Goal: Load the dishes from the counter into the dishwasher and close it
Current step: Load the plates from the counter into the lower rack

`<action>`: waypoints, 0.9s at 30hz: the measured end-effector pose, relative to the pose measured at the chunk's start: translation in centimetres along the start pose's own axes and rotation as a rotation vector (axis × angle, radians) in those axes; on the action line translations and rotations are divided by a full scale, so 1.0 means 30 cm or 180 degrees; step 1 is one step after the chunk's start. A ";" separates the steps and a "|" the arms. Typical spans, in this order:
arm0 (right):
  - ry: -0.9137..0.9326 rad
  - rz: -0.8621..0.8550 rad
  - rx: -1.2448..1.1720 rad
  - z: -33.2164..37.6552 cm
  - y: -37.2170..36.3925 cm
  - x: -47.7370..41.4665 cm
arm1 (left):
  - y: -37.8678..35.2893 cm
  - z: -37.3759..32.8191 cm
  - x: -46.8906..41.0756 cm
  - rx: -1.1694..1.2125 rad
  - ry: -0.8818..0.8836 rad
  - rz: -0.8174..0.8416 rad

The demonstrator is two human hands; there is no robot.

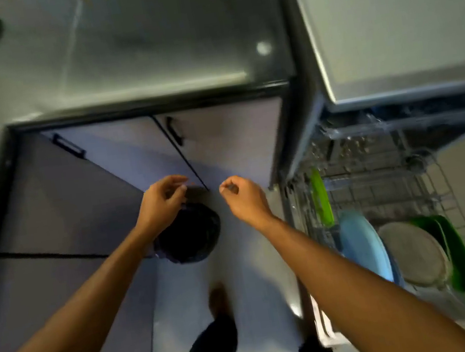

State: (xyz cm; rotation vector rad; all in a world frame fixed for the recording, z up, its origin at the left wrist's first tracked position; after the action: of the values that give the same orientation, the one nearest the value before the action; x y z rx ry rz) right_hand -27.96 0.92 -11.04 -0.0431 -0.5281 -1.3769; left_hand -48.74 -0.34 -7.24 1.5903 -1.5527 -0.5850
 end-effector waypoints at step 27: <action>0.1515 0.0690 0.1226 1.239 -0.834 -1.005 | 1.007 0.605 -0.786 -0.0813 0.2118 -0.0480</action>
State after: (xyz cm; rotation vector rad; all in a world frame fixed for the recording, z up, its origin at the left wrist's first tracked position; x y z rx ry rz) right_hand -66.68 35.69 3.47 0.5150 -0.3648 -1.0088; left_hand -84.12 21.18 1.92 1.5023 -0.8359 -0.2702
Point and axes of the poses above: each hand's wrist, its own x-axis away from the middle knuckle, its own y-axis out of the back of the hand, z = x × y, the point moved 7 cm from there along -x, towards the middle knuckle, and after that the axes turned 14 degrees about -x, right-handed, at the moved point
